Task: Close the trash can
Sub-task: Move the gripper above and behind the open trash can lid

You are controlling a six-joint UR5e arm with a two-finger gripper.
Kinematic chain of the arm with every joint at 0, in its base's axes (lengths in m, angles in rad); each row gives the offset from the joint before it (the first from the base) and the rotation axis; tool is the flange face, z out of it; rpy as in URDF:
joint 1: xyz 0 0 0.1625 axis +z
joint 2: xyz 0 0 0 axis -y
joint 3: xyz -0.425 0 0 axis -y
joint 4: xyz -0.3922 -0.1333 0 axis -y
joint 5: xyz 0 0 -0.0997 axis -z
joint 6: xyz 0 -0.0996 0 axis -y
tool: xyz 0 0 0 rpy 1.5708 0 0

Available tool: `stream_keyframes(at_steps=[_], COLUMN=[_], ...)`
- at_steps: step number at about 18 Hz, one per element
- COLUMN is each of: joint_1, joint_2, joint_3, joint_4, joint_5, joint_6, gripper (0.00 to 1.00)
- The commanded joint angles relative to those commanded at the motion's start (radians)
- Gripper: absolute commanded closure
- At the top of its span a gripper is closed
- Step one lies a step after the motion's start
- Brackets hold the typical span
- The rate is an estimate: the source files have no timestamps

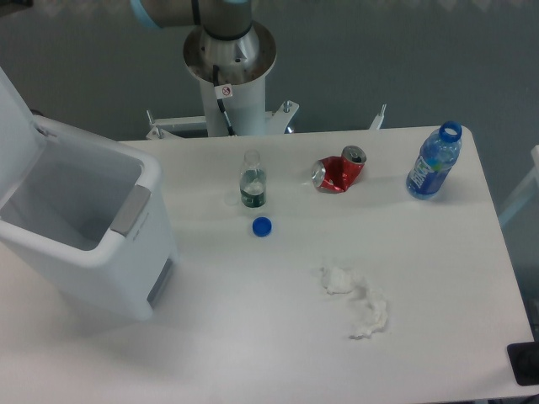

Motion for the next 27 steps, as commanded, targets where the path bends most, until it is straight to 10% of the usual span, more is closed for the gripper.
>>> stream_keyframes(at_steps=[27], joint_1=[-0.078], joint_2=[-0.023], joint_3=[0.008], joint_4=[-0.020], joint_5=[0.272], joint_6=[-0.006], gripper=[1.00])
